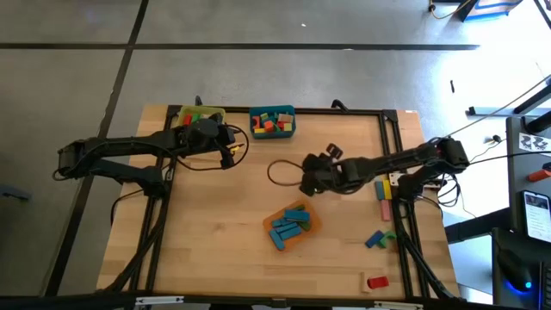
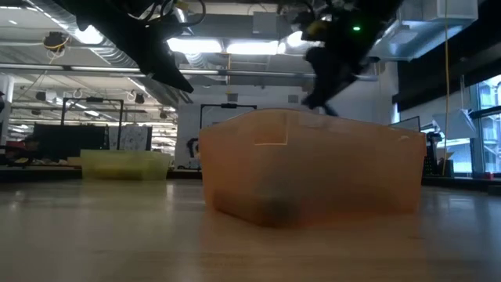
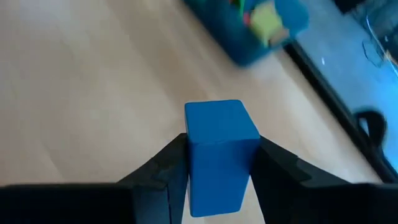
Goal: Sort blocks by size
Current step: Put the blue arch block into the blue bin
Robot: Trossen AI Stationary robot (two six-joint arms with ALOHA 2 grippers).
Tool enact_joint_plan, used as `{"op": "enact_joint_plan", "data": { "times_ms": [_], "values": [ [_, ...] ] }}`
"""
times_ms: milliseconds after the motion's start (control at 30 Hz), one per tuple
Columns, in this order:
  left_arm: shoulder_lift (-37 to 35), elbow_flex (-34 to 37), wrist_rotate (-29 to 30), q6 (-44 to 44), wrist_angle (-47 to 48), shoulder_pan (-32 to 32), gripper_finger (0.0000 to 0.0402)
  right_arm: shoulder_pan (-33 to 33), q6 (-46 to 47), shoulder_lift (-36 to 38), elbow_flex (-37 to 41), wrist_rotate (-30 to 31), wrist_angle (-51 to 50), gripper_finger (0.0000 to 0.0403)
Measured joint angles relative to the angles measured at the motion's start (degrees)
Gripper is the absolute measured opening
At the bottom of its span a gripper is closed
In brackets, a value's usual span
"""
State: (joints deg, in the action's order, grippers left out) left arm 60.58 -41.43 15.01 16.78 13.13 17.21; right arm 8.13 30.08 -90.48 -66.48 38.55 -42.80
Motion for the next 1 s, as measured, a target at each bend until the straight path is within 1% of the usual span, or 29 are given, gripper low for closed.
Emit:
{"op": "enact_joint_plan", "data": {
  "times_ms": [133, 200, 300, 533, 600, 767, 867, 1000],
  "values": [
    [0.0, 0.0, 0.02, -0.04, 0.0, 0.0, 0.0196, -3.45, -6.67, 0.0, 0.0, 0.77, 10.16, 0.0146],
    [0.0, 0.0, 0.01, -0.05, 0.0, 0.02, 0.0196, -5.21, -10.12, 0.0, 0.0, -0.46, 14.39, 0.0147],
    [-0.01, 0.0, 0.0, -0.04, -0.05, 0.0, 0.0196, -7.58, -13.48, 0.0, 0.0, -3.05, 18.08, 0.0147],
    [0.0, 0.0, 0.0, 0.11, -0.39, 0.02, 0.0196, -13.5, -20.57, -0.91, 0.04, -4.19, 27.05, 0.0147],
    [0.0, 0.0, 0.0, 0.11, -0.51, 0.02, 0.0196, -15.73, -23.01, -1.73, -0.06, -6.34, 31.36, 0.0147],
    [0.03, -0.02, -0.19, 0.06, -1.9, 0.0, 0.0196, -21.31, -25.96, -4.6, 0.05, -12.66, 37.43, 0.0147],
    [0.41, -0.04, -2.51, -0.15, -4.54, 0.0, 0.0196, -24.78, -26.83, -6.94, 0.0, -15.76, 42.18, 0.0147],
    [1.19, -0.02, -7.15, -0.27, -6.5, -0.04, 0.0196, -29.6, -27.47, -10.33, 0.04, -19.27, 49.0, 0.0147]
  ]
}}
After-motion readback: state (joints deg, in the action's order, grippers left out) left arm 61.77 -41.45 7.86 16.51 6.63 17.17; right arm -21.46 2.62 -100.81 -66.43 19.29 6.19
